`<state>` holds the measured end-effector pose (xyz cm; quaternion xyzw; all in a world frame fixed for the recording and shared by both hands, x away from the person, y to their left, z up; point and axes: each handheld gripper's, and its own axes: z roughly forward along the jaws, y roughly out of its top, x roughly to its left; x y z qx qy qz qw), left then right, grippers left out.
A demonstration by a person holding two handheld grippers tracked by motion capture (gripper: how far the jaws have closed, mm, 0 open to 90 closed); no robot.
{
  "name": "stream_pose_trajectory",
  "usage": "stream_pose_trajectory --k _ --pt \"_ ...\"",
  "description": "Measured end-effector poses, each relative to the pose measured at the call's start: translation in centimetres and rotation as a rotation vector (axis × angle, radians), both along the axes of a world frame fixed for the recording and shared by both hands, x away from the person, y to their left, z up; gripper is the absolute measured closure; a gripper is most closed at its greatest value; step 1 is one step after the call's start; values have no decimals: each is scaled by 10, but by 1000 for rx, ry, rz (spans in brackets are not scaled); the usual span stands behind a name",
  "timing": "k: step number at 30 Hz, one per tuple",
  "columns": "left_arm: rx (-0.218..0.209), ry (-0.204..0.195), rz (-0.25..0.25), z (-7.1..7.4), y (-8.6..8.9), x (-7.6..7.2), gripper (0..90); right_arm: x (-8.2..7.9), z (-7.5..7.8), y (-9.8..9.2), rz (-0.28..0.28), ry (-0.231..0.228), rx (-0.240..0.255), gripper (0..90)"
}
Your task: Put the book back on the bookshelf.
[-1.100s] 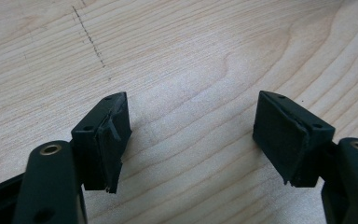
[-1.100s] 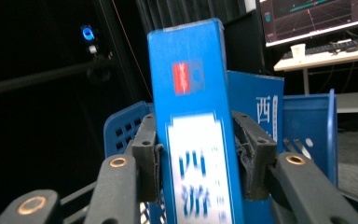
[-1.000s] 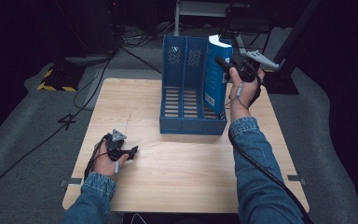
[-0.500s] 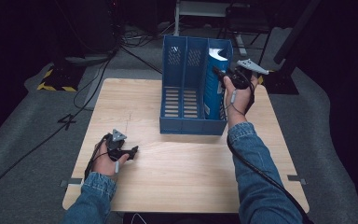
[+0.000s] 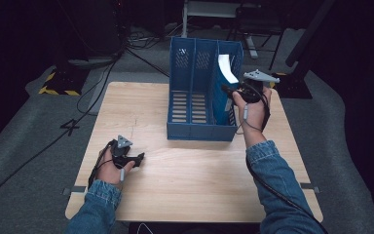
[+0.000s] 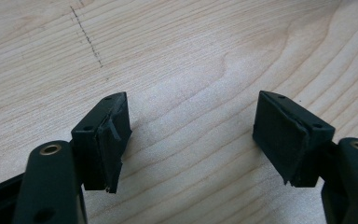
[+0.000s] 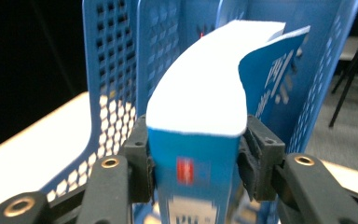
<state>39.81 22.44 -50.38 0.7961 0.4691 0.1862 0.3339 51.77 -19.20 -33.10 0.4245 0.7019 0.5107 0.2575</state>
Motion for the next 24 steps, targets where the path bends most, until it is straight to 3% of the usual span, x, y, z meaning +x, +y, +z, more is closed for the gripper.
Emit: stream_pose_trajectory --k 6,13,15,17,19,24 --pt "-2 0 -1 0 0 0 275 -5 4 7 -32 36 -59 509" --pt "-3 3 -1 0 0 0 274 19 15 21 -91 111 -156 441" --pt "-3 2 -7 0 0 0 274 24 19 26 -117 144 -188 506" --pt "-3 3 -9 0 0 0 274 24 20 28 -132 149 -208 560" --pt "-4 2 -9 0 0 -1 274 27 23 26 -136 179 -188 600" --pt "-4 2 -9 0 0 -1 274 30 22 19 -161 142 -140 611"
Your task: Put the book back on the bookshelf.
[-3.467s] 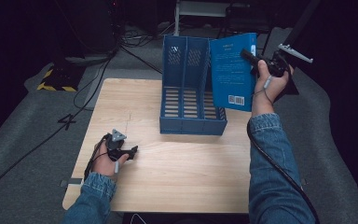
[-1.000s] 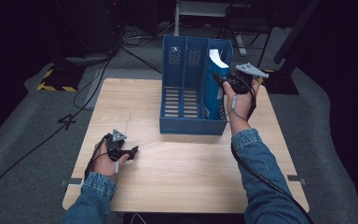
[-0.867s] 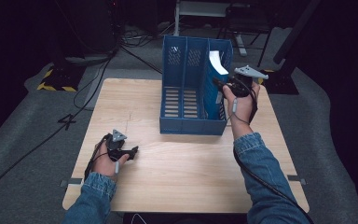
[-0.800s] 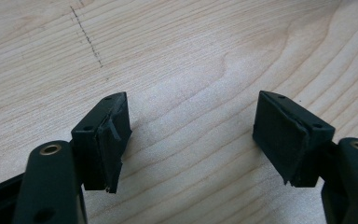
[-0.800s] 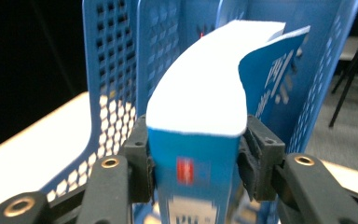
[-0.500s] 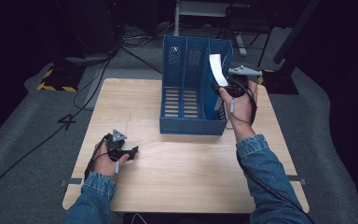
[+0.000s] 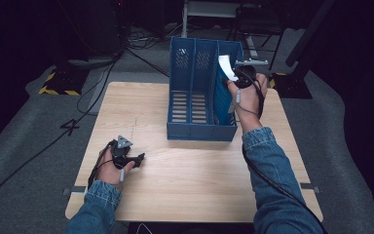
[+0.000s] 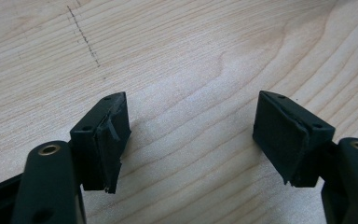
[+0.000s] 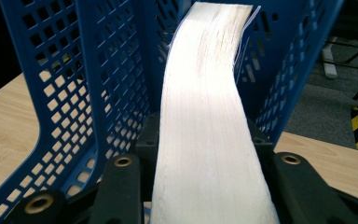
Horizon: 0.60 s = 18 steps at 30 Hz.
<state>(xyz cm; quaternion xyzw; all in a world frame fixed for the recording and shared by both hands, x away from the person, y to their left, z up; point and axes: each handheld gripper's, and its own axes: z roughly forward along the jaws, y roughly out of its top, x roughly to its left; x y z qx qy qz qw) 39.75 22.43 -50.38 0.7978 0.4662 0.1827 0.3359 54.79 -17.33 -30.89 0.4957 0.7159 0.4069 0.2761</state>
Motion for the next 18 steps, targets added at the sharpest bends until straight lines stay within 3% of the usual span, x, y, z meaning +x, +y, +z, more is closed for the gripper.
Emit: stream_pose_trajectory --k 9,15,18 --pt "0 0 0 0 0 0 274 11 13 -4 -37 -46 67 613" --pt "0 1 -2 0 0 0 274 25 19 1 -92 -147 114 613" --pt "0 1 -2 0 0 0 274 32 15 7 -91 -170 117 613"
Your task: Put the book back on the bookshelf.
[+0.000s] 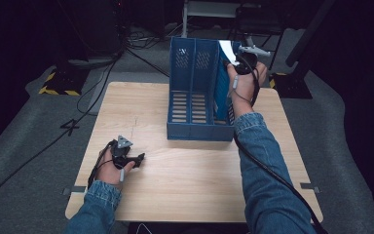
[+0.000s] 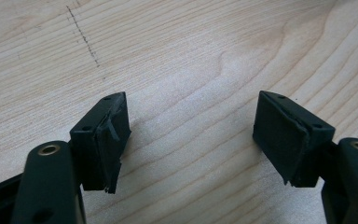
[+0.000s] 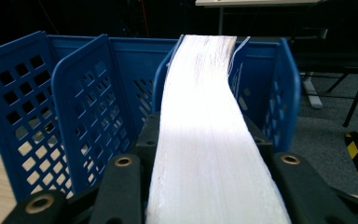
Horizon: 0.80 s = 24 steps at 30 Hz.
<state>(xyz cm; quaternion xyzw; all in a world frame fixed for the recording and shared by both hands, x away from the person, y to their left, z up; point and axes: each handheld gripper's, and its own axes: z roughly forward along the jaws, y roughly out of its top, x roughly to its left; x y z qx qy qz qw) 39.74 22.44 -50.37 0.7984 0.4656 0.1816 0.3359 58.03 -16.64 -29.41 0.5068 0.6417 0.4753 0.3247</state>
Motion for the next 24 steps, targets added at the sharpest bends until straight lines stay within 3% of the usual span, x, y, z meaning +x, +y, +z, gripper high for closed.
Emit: stream_pose_trajectory --k 5,8,9,13,18,20,24 --pt "-1 1 0 0 0 0 273 8 -19 12 1 -12 -12 609" --pt "0 -1 0 0 0 0 273 10 -30 12 -11 26 -8 604" --pt "-1 -1 0 0 0 0 273 9 -34 13 -13 13 -13 604" --pt "-1 -1 0 0 0 0 272 7 -32 16 -21 33 -46 585" --pt "-1 -4 2 0 0 0 272 5 -27 16 -7 66 -42 517" --pt "0 -4 2 0 0 0 272 2 -25 13 14 36 -28 474" --pt "0 -4 2 0 0 0 272 -10 -15 9 19 28 -48 416"
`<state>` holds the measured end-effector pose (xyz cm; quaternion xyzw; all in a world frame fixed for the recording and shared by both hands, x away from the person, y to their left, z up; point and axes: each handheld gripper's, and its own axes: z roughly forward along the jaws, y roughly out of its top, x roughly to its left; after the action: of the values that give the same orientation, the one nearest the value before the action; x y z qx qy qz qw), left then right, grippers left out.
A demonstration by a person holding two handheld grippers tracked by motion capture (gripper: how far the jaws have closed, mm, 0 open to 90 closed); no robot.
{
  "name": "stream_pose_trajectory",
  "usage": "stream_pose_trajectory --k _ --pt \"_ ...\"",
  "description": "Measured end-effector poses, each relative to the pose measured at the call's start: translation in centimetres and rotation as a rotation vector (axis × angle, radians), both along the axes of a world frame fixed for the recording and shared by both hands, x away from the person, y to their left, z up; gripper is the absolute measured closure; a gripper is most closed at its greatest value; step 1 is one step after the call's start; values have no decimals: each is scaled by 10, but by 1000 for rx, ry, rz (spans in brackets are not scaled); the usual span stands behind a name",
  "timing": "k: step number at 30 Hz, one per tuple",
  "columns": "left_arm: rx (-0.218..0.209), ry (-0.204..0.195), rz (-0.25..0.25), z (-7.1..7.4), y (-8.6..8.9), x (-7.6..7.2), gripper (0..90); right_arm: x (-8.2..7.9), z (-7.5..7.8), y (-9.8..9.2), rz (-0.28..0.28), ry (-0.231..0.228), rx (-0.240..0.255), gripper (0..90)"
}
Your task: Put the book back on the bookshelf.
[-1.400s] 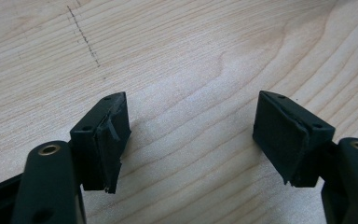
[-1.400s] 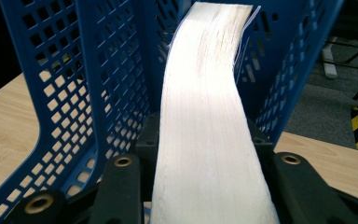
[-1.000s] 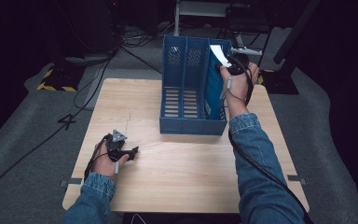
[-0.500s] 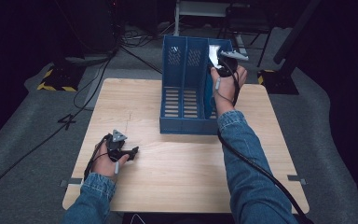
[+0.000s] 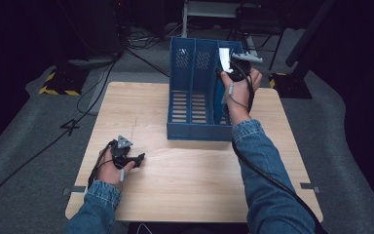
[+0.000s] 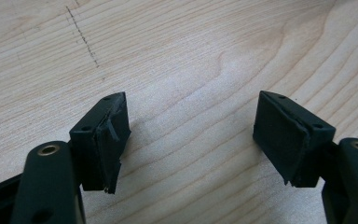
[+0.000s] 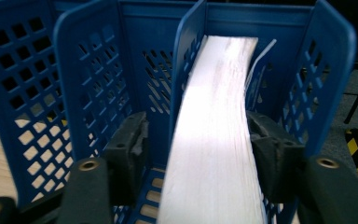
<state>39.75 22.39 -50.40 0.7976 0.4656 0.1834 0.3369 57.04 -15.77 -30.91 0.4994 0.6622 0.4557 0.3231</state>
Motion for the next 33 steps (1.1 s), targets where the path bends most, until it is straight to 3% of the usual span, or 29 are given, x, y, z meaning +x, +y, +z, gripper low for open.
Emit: stream_pose_trajectory --k 4,7,16,19,24,33 --pt "0 0 0 0 0 0 272 -12 9 -7 34 -6 24 389" --pt "0 3 -2 0 0 0 272 -27 18 -15 67 -37 33 389" --pt "0 3 -2 0 0 0 271 -61 33 -42 212 -16 55 369" --pt "0 3 -2 0 0 0 271 -75 35 -58 262 6 107 369" --pt "-1 3 -3 0 0 0 271 -97 34 -82 306 16 66 360" --pt "-3 5 -9 0 0 3 247 -123 17 -122 304 50 23 348"
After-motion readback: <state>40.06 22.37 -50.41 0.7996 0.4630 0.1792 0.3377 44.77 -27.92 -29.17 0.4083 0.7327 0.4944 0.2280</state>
